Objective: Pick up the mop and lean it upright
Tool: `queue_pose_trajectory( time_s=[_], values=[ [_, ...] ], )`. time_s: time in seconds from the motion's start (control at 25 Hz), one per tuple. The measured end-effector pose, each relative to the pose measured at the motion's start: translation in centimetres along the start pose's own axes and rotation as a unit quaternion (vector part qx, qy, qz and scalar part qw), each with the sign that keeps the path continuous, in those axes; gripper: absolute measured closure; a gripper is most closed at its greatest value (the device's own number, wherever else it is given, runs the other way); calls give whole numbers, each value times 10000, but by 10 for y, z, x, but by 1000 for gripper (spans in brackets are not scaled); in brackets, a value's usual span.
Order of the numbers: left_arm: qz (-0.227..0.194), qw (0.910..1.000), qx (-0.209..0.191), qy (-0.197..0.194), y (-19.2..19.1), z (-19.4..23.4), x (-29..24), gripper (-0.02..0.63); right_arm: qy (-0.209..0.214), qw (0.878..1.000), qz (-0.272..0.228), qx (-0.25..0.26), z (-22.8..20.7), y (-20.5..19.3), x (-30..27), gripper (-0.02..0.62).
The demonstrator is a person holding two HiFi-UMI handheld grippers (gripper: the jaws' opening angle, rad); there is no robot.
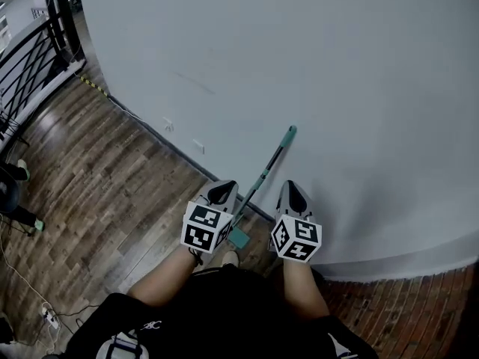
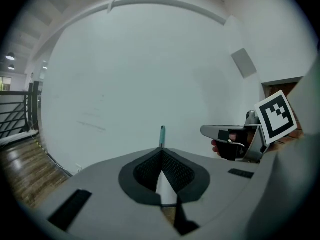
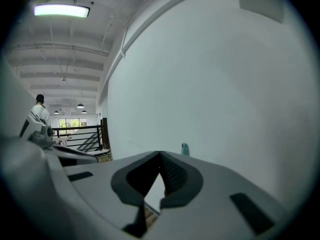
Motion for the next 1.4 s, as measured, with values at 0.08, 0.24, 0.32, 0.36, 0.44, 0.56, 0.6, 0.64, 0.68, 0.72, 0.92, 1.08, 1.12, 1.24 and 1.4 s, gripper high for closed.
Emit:
queue_pose_trajectory(
  time_s=[0.08,0.24,0.32,0.36,0.44,0.56,0.6,0.64,0.68,0.72,0.92,1.08,1.12,1.24,1.4],
  values=[
    [79,9999,-42,-50,8,-1,-24,614,10,10000,35,-42,-16,4,-16,583],
    [181,9996,-87,-183,21,-4,-75,614,90,9998,143,-49,-43,4,-43,583],
    [241,9993,-168,-242,27,-6,-99,614,128,9997,193,-61,-57,3,-54,583],
    [282,9990,-224,-257,29,-7,-111,614,134,9996,223,-78,-64,3,-59,583],
    [345,9986,-293,-262,33,-9,-131,614,136,9994,281,-122,-78,2,-66,583],
    [389,9984,-330,-232,41,-11,-155,614,182,9991,345,-173,-94,3,-73,583],
    [395,9984,-337,-212,42,-10,-161,614,203,9990,366,-184,-98,2,-74,582],
    [403,9985,-328,-195,43,-10,-167,614,220,9988,391,-196,-101,1,-77,582],
    [420,9985,-307,-181,43,-9,-172,614,228,9986,420,-212,-104,0,-79,583],
    [452,9984,-281,-177,43,-7,-177,614,228,9985,446,-231,-106,-1,-81,583],
    [570,9977,-232,-291,38,-8,-198,614,124,9986,426,-298,-109,-6,-75,583],
    [591,9966,-381,-433,36,-7,-217,614,-74,9983,453,-361,-113,-10,-65,582],
    [602,9962,-432,-456,36,-6,-223,614,-143,9981,469,-379,-114,-11,-63,582],
    [594,9954,-448,-596,36,-5,-238,615,-350,9971,509,-452,-117,-13,-55,582],
    [596,9937,-432,-841,35,-4,-259,426,-627,9954,556,-469,-121,-15,-49,582]
  ],
)
Point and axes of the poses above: the fingertips, and each gripper's own axes: x backward along the fingers, z to its left, y out of its top, the point moved 9 cm from there along x, backward along the fingers, and after that the axes turned 2 degrees about z, right-handed, at the moved point
